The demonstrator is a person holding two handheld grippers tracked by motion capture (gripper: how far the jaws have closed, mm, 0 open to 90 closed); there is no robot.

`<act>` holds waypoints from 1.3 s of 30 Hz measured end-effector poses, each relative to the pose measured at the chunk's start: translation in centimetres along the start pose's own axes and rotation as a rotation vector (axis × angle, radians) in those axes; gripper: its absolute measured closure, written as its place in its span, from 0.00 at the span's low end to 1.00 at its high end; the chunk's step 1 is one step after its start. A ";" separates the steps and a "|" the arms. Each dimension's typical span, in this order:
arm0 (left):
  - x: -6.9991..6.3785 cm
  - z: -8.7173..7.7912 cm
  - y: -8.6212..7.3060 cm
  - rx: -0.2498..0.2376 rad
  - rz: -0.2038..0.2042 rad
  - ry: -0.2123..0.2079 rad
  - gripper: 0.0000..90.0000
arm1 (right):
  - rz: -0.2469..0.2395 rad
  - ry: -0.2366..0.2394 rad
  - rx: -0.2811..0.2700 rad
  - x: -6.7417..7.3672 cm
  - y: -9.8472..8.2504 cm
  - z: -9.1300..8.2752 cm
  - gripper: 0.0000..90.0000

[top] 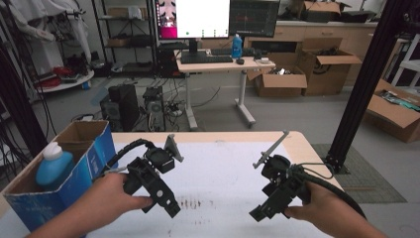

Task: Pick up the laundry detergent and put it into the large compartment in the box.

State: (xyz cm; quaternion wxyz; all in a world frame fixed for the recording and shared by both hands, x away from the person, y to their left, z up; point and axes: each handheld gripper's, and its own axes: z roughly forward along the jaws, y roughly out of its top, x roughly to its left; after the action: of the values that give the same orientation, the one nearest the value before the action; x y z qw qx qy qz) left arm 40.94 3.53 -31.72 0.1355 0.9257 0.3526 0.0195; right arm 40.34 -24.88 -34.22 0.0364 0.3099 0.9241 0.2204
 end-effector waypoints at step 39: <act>-1.7 0.6 1.5 0.072 0.155 0.026 0.21 | -0.011 0.012 0.019 0.1 1.6 0.7 0.20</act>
State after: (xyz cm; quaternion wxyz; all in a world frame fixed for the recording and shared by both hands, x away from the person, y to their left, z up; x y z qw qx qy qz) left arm 40.72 1.23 -31.81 0.0957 0.9541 0.2821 0.0294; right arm 41.31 -23.36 -34.17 0.0292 0.3037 0.9281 0.2135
